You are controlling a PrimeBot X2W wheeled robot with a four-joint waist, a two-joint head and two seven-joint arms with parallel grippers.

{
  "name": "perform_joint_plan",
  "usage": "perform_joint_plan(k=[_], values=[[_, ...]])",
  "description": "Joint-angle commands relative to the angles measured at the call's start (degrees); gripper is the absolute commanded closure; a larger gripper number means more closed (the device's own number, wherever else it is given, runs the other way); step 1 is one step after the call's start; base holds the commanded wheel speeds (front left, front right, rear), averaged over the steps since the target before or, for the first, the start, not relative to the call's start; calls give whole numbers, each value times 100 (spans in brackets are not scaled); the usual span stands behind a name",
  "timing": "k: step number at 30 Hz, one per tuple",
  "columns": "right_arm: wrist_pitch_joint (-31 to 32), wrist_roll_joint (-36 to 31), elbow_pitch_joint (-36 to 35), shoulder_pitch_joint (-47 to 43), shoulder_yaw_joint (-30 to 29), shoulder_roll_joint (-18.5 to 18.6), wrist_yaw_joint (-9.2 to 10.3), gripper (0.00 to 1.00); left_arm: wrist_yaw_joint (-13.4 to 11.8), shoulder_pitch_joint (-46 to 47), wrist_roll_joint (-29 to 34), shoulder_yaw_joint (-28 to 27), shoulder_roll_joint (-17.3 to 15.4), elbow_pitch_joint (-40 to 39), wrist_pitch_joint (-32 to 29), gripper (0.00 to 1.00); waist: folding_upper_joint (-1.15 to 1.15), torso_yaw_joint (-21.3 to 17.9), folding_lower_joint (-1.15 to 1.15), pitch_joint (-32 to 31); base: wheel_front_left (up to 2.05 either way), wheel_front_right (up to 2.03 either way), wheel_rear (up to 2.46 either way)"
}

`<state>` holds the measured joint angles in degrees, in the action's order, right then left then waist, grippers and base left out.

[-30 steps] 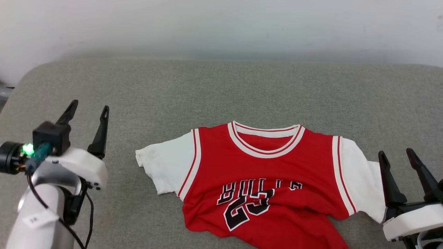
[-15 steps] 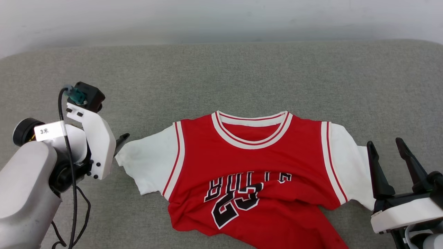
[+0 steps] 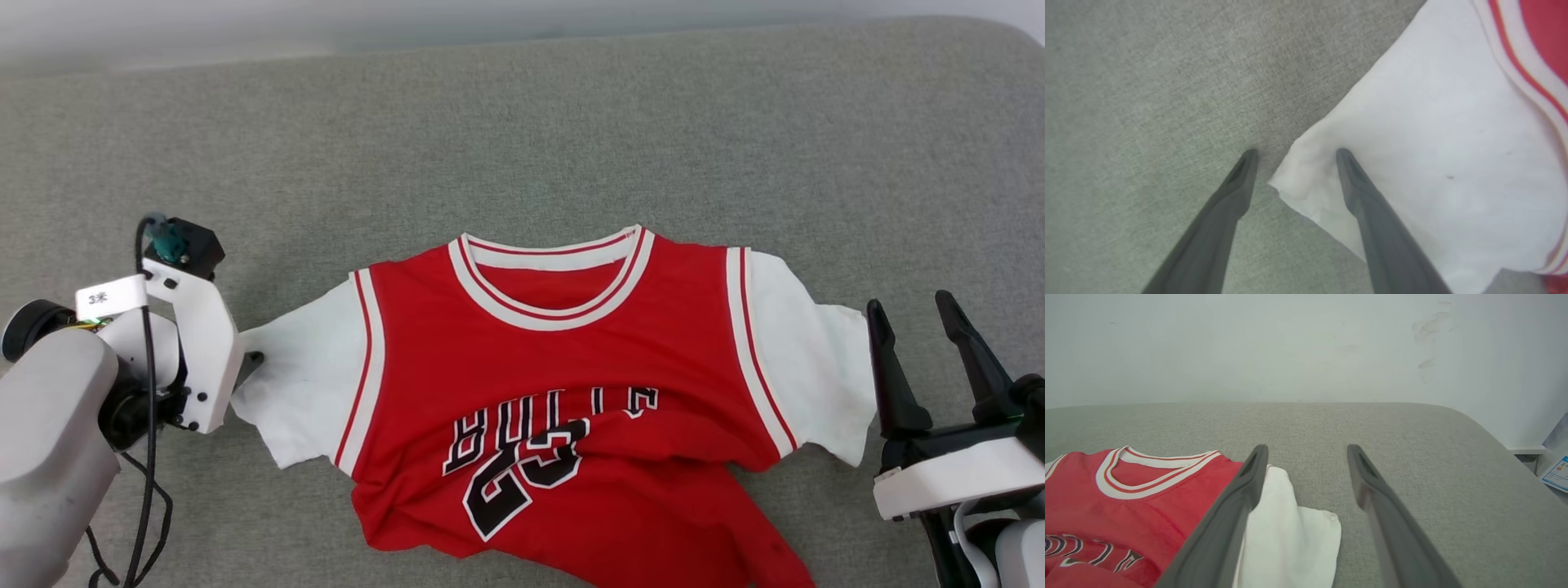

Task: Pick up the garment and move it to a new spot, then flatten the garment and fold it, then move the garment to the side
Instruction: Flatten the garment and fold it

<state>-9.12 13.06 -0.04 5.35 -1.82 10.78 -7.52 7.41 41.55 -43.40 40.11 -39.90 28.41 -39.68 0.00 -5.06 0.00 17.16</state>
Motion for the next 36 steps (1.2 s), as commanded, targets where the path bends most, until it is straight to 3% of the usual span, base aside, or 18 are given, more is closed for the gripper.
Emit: perform_joint_plan(k=[1,7,8,9,15,20,29,36], values=[[-40,32,-3,78,9,29,5,0,2,-4,-68,43,30,75,-27,0,0,-41,0,53,0,0,0],[-77,60,72,145,-13,109,6,0,5,-236,-716,643,94,577,-722,0,0,-85,0,111,0,0,0],[-73,64,81,153,-17,118,6,0,5,-228,-772,681,96,569,-725,32,0,-80,0,101,0,0,0],[-65,67,82,165,-20,126,6,0,6,-233,-829,734,96,558,-730,100,0,-73,0,87,0,0,0],[5,53,53,276,-8,327,6,0,4,-74,-968,801,25,485,-273,100,0,37,0,-90,0,0,0],[392,53,-102,559,22,876,6,0,-3,353,-765,673,-102,280,646,100,0,178,0,-280,0,0,0],[2372,629,-68,1196,941,2541,7,0,-16,313,-563,721,-270,-313,1438,100,0,509,0,-542,0,0,0],[4326,1770,-14,1653,2141,3577,6,0,-197,149,-464,715,-437,-915,1586,100,0,765,0,-548,0,0,0]])
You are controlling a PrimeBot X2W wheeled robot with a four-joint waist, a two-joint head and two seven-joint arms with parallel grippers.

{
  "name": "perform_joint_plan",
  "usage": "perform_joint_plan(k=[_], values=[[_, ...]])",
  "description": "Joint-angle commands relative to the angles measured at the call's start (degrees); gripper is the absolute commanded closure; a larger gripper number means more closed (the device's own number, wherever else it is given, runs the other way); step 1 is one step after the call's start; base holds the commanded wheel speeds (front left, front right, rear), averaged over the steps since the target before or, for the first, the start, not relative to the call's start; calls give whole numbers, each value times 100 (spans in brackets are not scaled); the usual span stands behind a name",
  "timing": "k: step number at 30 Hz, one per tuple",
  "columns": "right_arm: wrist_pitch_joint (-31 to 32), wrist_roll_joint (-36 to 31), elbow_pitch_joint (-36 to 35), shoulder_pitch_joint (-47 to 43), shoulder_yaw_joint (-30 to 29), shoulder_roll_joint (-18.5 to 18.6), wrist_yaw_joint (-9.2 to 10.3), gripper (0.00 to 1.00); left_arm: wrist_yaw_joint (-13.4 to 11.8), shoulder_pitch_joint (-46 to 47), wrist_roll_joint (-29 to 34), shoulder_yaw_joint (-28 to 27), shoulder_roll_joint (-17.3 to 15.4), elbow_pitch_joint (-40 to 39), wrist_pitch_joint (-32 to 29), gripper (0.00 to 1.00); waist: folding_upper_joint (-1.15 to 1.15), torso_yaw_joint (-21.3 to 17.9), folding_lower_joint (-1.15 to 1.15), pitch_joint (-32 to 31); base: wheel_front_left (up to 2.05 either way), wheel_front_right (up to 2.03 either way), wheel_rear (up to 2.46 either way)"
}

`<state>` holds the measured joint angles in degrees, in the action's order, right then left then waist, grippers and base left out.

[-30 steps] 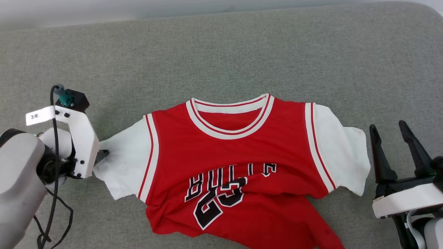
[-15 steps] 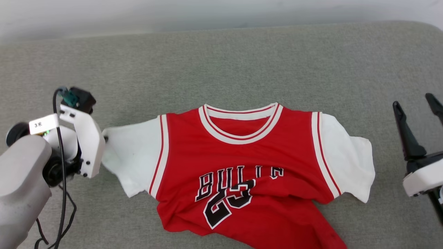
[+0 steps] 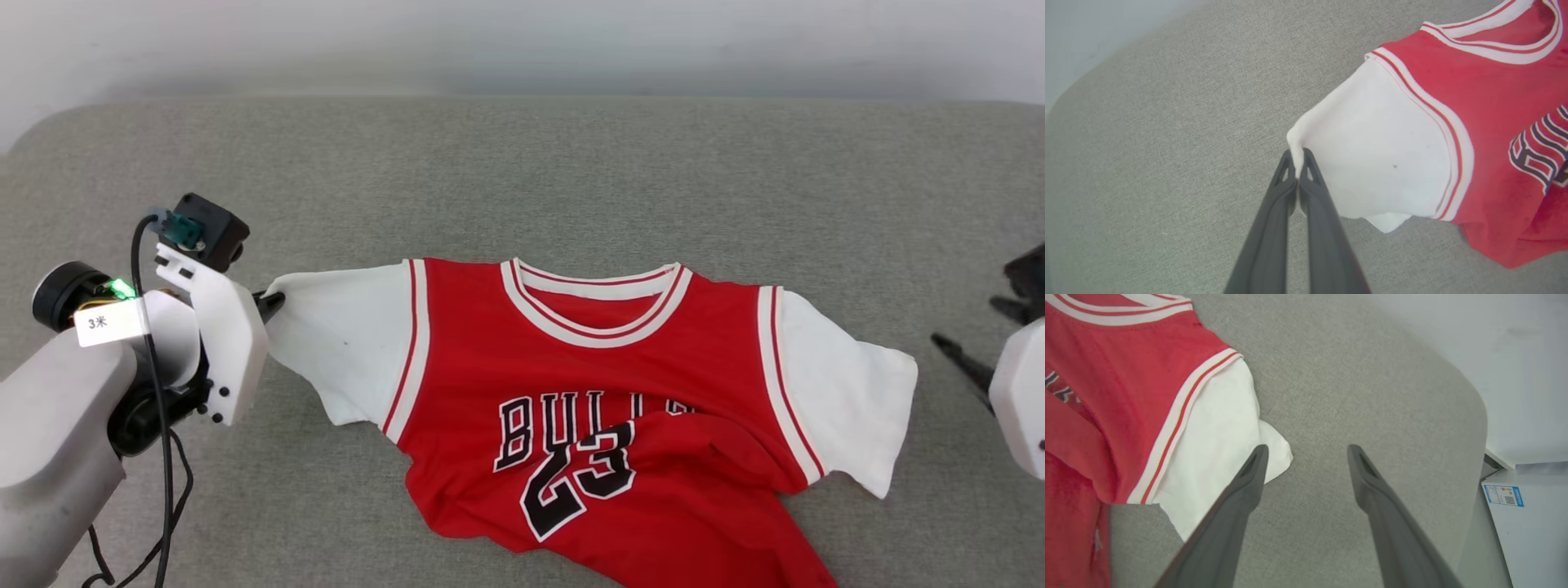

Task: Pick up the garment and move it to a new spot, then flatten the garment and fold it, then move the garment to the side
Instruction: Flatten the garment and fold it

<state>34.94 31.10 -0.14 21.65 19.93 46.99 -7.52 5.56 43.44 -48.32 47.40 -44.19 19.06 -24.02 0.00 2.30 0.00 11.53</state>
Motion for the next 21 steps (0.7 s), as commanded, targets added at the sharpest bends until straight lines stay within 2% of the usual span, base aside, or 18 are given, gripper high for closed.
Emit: perform_joint_plan(k=[1,5,8,15,21], values=[[158,115,23,128,127,34,7,0,-42,-53,27,-15,-18,-59,30,100,0,63,0,32,0,0,0],[956,461,303,559,773,222,6,0,-135,-11,78,-11,27,-383,45,100,0,223,0,164,0,0,0],[1247,617,663,889,1087,188,6,0,-176,70,122,5,76,-548,50,100,0,349,0,299,0,0,0],[1251,767,1561,1266,1593,41,6,0,-213,211,233,22,136,-780,112,100,0,568,0,594,0,0,0],[1066,941,2046,1049,2188,-107,4,0,-231,267,275,16,135,-896,178,100,0,634,0,751,0,0,0]])
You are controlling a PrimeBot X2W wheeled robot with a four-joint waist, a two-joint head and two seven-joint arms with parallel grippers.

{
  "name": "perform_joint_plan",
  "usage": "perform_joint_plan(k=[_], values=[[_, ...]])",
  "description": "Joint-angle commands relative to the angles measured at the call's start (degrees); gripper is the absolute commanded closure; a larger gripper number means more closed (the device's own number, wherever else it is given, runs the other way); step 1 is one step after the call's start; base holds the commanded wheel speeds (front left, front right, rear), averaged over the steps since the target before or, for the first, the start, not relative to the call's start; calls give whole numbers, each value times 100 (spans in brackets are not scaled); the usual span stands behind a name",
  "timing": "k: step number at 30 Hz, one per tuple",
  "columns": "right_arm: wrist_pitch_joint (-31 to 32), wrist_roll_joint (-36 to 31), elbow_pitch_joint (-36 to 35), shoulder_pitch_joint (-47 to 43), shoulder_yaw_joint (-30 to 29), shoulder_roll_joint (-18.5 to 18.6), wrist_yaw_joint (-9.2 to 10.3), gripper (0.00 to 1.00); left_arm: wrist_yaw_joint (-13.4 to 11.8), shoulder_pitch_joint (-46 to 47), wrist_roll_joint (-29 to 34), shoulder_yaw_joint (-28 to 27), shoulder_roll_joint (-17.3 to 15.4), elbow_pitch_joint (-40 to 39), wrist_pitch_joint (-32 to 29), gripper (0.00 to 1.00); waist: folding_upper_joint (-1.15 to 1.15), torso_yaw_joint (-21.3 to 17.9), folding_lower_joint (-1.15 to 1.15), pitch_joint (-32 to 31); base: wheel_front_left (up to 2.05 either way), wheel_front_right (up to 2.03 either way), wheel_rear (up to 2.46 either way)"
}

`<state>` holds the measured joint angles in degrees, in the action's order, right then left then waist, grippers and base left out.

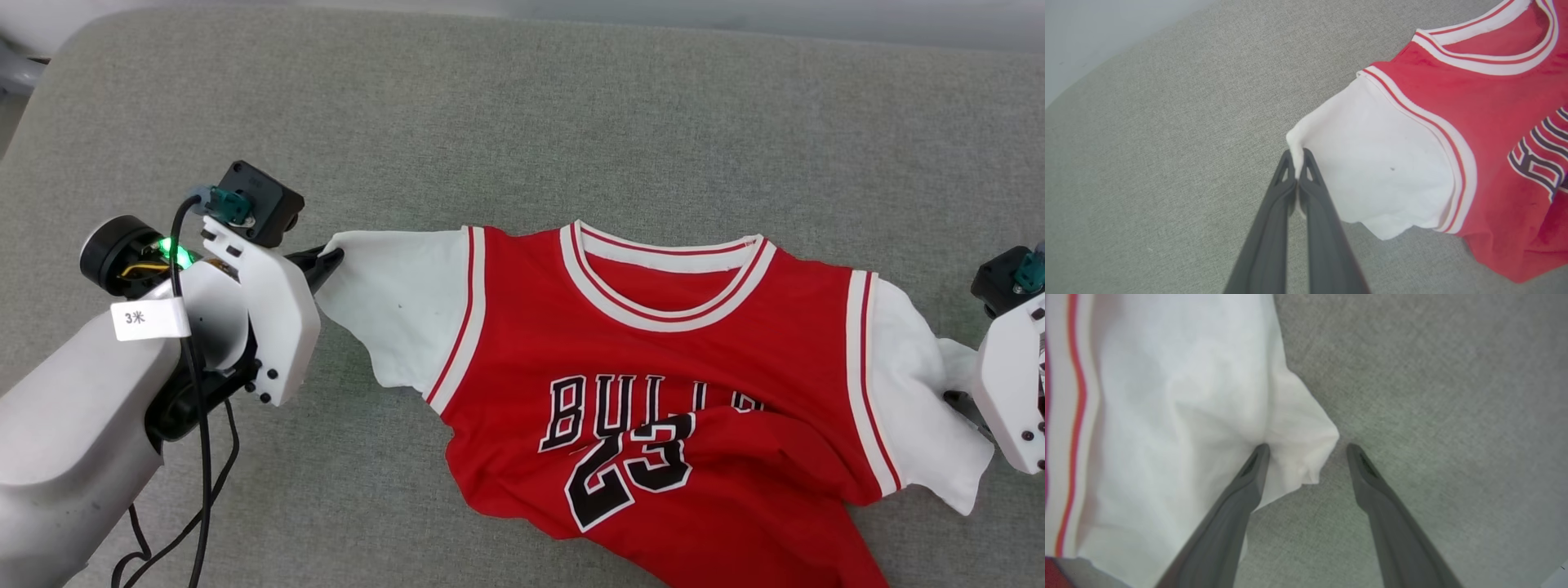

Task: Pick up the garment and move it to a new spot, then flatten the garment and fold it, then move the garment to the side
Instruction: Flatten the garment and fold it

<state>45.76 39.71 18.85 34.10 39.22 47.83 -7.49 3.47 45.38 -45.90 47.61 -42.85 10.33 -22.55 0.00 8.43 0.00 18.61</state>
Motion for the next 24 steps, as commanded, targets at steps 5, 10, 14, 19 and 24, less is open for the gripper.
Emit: perform_joint_plan(k=[5,10,14,19,24], values=[[-122,345,272,-476,817,-383,-36,0,-3,75,21,-9,-26,-30,76,100,0,11,0,128,0,0,0],[-353,474,291,-435,1145,-475,-41,100,24,19,-9,7,-59,27,105,100,0,-49,0,110,0,0,0],[-858,520,349,-141,1063,-466,-33,100,49,-62,-54,33,-66,108,132,100,0,-127,0,-28,0,0,0],[-1771,420,350,160,888,-484,-10,100,85,-160,-62,-16,-90,130,380,100,0,-235,0,-360,0,0,0],[-2607,275,384,321,471,-372,5,100,85,-237,-25,-97,-190,8,665,100,0,-324,0,-656,0,0,0]])
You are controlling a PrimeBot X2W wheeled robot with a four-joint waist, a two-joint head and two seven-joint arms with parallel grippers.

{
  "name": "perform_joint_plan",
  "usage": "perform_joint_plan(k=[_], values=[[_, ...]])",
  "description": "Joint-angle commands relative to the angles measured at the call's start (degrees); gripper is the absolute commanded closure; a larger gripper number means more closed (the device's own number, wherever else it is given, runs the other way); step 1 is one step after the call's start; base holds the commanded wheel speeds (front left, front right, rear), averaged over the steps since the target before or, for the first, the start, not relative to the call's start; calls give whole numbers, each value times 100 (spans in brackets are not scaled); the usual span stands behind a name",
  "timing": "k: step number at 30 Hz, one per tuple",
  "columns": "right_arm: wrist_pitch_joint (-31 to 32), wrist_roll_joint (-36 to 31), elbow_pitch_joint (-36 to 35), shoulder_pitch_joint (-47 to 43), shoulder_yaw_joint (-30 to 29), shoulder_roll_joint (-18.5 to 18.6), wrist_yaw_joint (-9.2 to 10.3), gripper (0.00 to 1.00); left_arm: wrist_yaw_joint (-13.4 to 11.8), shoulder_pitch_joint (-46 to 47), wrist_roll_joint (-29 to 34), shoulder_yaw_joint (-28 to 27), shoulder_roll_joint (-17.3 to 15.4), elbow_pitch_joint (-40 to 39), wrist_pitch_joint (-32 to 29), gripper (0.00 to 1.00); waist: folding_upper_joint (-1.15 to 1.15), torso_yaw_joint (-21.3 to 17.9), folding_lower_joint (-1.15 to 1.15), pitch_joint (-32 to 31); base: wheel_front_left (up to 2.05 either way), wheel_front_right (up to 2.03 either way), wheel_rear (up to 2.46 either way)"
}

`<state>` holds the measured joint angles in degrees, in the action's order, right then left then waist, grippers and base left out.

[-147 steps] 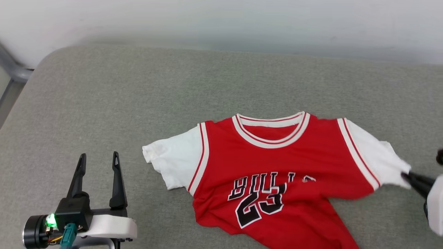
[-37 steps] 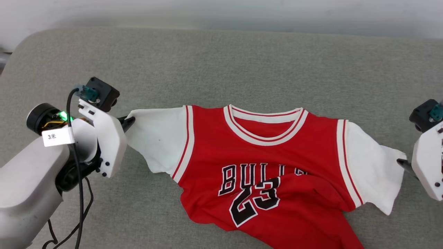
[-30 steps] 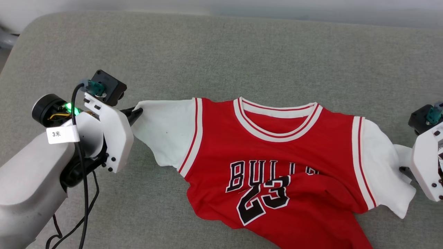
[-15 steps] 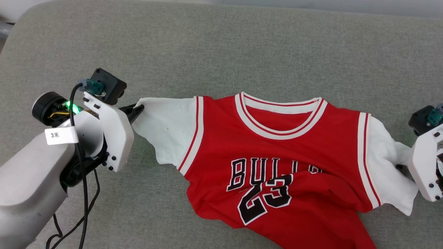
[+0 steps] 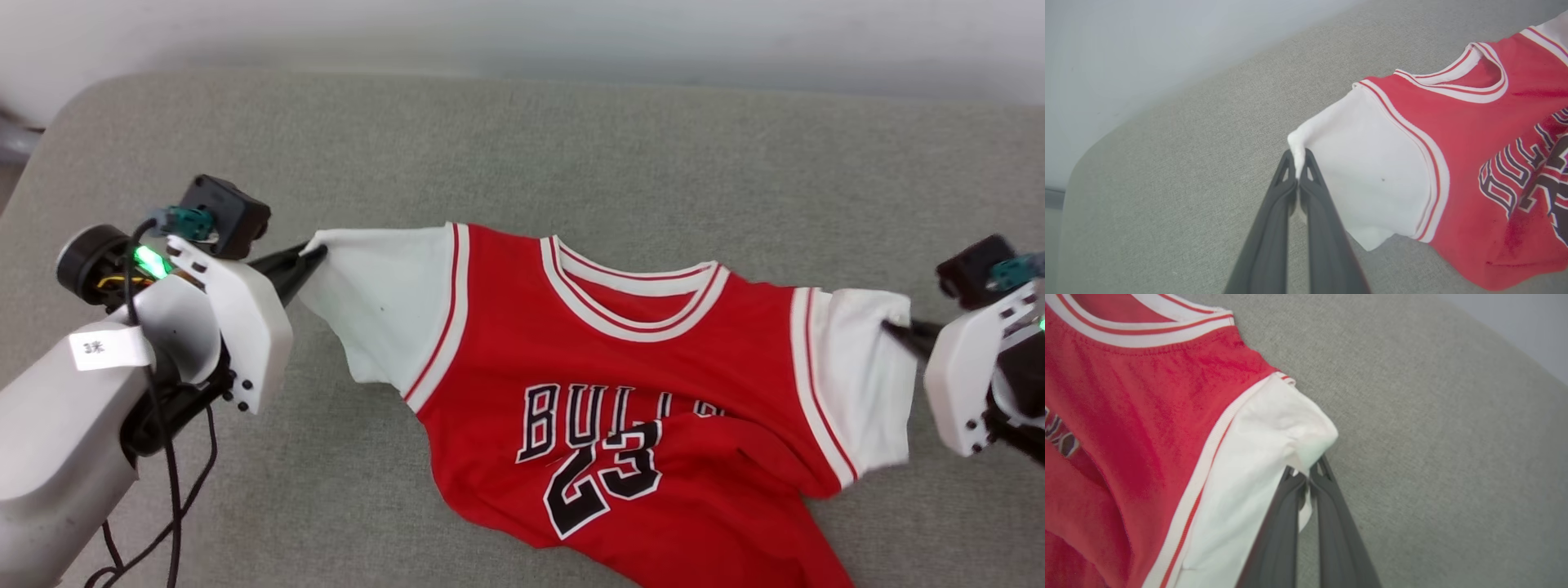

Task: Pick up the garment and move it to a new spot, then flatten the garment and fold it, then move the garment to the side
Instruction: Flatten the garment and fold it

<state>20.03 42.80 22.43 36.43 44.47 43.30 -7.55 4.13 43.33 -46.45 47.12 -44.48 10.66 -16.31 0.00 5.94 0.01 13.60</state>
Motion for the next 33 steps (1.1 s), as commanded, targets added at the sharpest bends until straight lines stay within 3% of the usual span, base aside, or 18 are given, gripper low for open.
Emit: perform_joint_plan(k=[1,10,17,21,27,33], values=[[-195,-79,6,89,-113,77,11,100,10,-53,48,-73,-56,-77,135,100,0,-97,-1,-227,0,0,0],[-1071,-540,-467,182,-1165,147,10,100,-294,-18,220,-508,-449,-889,859,100,0,-258,-1,-761,0,0,0],[-1143,-989,-1102,368,-2177,18,11,100,-525,429,381,-969,-641,-1485,1201,100,0,-307,-1,-991,0,0,0],[-1056,-1207,-1436,598,-2759,-97,11,100,-669,783,494,-1156,-581,-1764,1267,100,0,-300,-1,-1016,0,0,0],[-796,-1438,-1852,1019,-3203,-296,10,100,-529,1436,608,-1182,-381,-1650,1172,100,0,-263,-1,-832,0,0,0],[-595,-1603,-1761,1834,-3145,-513,11,100,-250,2351,713,-1213,9,-1003,1212,100,0,-288,-1,-324,0,0,0]])
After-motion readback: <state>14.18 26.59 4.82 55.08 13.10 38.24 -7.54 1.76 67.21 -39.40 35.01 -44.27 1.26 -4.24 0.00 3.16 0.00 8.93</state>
